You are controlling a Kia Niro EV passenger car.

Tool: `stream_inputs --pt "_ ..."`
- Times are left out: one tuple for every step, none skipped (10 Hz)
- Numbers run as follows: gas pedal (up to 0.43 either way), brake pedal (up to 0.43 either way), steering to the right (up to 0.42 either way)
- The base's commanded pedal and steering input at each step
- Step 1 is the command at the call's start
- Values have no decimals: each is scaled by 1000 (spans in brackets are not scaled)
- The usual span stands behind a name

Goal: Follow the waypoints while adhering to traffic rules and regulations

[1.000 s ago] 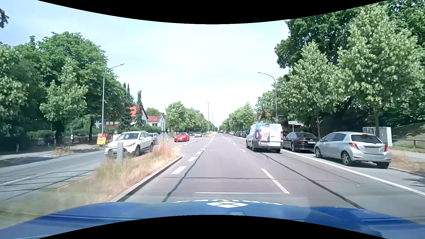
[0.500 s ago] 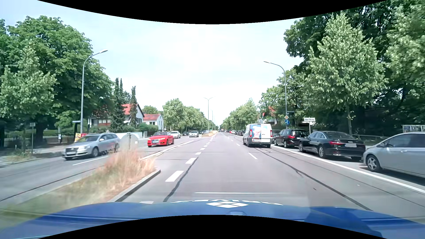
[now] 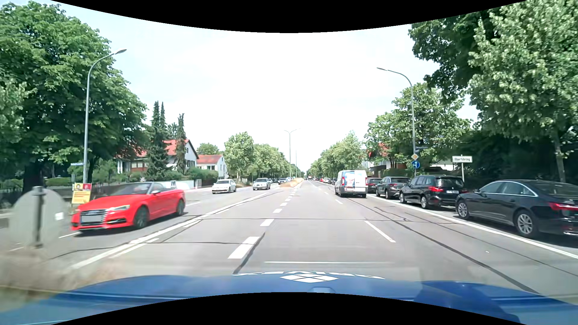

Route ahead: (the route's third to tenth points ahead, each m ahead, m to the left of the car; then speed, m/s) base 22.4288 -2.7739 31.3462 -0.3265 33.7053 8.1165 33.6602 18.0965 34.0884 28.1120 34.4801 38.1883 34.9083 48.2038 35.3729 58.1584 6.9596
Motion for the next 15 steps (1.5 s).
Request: stream_inputs --pt "28 0 -75" --pt "28 0 -82" --pt "28 0 -89" --pt "39 0 -92" --pt "39 0 -93" --pt "39 0 -92" --pt "39 0 -91" --pt "39 0 -85" --pt "28 0 -77" --pt "8 0 -60" --pt "0 0 -47" --pt "0 0 -39" --pt "0 0 -34" --pt "0 0 -27" --pt "0 0 -16"
